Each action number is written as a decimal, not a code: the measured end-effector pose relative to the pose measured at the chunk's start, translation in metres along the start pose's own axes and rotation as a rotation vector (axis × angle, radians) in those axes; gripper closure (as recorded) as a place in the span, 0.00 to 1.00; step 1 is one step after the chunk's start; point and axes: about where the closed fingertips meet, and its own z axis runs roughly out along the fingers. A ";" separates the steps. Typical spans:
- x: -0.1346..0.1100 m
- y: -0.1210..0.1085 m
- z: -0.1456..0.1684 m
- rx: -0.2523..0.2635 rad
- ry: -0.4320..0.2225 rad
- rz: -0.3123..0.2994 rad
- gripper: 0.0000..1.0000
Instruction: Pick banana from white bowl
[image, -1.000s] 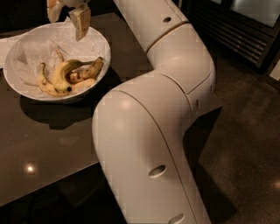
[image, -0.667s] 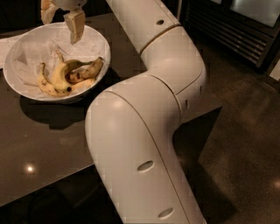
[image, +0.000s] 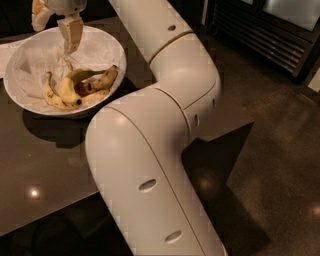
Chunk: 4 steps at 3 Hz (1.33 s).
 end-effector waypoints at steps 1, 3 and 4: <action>-0.013 -0.001 0.009 -0.008 -0.059 0.032 0.43; -0.033 0.005 0.032 -0.057 -0.146 0.038 0.41; -0.044 0.012 0.043 -0.095 -0.182 0.035 0.41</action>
Offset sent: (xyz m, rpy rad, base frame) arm -0.0613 -0.0190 -0.0237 -0.1752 0.3136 0.1256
